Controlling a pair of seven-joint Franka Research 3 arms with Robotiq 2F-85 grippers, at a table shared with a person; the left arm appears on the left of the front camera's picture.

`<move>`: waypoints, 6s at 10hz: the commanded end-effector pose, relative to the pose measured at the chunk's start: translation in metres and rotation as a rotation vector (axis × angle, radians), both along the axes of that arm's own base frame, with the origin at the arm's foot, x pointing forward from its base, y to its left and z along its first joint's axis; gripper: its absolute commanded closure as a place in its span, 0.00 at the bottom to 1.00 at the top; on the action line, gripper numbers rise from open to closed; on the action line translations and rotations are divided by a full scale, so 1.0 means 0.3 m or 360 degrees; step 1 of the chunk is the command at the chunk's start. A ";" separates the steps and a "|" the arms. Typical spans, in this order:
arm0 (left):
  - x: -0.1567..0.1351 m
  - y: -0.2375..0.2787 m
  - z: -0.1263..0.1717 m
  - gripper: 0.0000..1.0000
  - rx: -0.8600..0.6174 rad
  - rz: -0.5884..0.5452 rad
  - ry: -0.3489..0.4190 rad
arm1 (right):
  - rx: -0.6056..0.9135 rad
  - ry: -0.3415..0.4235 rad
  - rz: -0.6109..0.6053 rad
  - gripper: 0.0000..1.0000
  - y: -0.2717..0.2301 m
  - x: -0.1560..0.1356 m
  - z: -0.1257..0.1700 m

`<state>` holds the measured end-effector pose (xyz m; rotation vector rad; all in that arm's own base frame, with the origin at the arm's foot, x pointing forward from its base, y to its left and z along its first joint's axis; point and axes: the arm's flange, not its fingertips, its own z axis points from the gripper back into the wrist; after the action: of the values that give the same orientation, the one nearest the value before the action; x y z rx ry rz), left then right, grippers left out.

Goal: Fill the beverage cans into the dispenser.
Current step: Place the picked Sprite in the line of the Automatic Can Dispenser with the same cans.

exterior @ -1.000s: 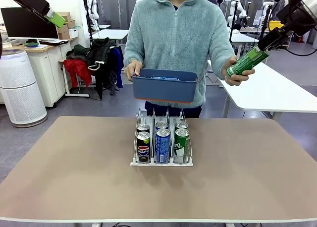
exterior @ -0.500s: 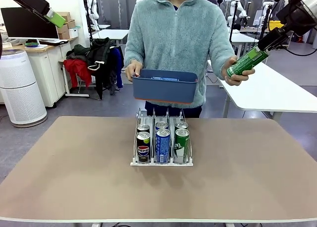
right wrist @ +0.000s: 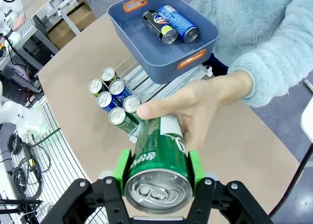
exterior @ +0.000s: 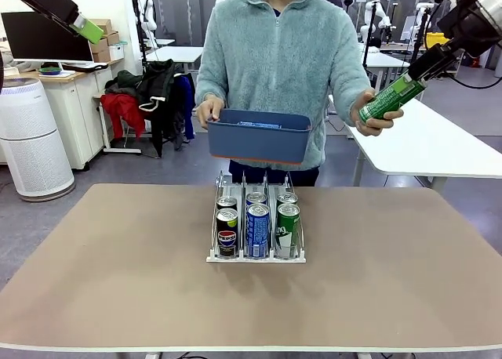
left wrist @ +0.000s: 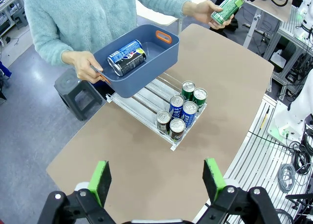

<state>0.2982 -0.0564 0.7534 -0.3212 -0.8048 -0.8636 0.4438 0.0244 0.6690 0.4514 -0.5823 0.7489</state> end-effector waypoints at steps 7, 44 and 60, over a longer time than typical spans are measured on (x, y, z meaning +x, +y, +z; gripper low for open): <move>0.002 -0.001 -0.001 0.00 -0.0013 0.0009 0.0014 | 0.0002 -0.0003 0.0007 0.82 0.006 -0.001 -0.002; 0.002 -0.001 -0.001 0.00 -0.0013 0.0009 0.0014 | -0.0380 0.0223 0.0239 0.77 0.727 -0.434 -0.613; 0.002 -0.001 -0.001 0.00 -0.0013 0.0009 0.0014 | -0.0330 0.0116 0.0134 0.42 0.672 -0.215 -0.790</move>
<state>0.2992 -0.0566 0.7539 -0.3195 -0.8043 -0.8627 0.3654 0.2211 0.4353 0.2712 -0.3698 0.8449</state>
